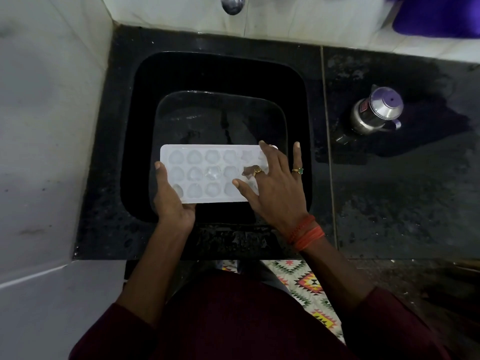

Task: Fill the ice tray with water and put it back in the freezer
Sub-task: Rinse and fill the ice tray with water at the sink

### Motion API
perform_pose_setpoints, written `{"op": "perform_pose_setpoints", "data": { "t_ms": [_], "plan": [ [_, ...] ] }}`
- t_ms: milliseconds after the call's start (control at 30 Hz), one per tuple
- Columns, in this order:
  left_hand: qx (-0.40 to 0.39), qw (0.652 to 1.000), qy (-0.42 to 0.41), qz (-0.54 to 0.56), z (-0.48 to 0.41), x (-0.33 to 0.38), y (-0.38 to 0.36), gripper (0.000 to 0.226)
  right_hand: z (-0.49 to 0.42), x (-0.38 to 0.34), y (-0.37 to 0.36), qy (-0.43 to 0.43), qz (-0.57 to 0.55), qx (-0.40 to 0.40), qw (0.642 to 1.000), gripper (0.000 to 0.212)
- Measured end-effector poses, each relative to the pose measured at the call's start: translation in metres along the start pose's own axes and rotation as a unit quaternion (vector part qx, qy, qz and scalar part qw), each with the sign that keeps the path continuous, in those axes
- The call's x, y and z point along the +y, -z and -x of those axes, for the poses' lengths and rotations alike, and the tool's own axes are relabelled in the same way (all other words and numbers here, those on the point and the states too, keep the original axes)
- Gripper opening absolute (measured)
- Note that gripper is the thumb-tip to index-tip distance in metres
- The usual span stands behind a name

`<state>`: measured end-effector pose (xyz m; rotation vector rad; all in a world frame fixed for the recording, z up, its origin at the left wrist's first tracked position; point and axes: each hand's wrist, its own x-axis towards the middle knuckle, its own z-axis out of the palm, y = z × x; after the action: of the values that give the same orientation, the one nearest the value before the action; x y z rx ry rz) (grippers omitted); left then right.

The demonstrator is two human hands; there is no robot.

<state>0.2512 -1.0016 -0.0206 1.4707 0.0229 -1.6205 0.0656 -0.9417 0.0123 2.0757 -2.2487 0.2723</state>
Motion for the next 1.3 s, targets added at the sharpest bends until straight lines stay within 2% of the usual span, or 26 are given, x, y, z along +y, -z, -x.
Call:
{"op": "perform_pose_setpoints", "data": {
  "t_ms": [367, 533, 733, 933, 1133, 1300],
  "plan": [
    [0.0, 1.0, 0.007, 0.006, -0.0016, -0.0016, -0.0003, 0.05, 0.0024, -0.0012, -0.0011, 0.002, -0.003, -0.002, 1.0, 0.053],
    [0.003, 1.0, 0.001, -0.004, -0.0003, -0.0013, 0.0009, 0.049, 0.004, -0.0006, -0.002, 0.004, 0.013, -0.042, 0.999, 0.051],
    [0.009, 1.0, 0.006, 0.002, 0.001, -0.0016, 0.0019, 0.05, 0.0014, 0.0014, -0.0002, 0.006, 0.02, -0.016, 1.0, 0.048],
    [0.001, 1.0, 0.003, -0.005, 0.0012, -0.0013, 0.0032, 0.051, 0.0036, 0.0016, -0.0006, 0.011, 0.028, -0.053, 0.998, 0.049],
    [0.012, 1.0, 0.0, -0.004, 0.0029, -0.0009, 0.0037, 0.052, 0.007, 0.0003, 0.0027, 0.009, 0.022, -0.04, 0.999, 0.05],
    [0.009, 1.0, 0.002, -0.003, 0.0041, -0.0011, 0.0026, 0.053, 0.0085, -0.0013, 0.0037, 0.001, 0.03, -0.065, 0.997, 0.052]
  ]
}}
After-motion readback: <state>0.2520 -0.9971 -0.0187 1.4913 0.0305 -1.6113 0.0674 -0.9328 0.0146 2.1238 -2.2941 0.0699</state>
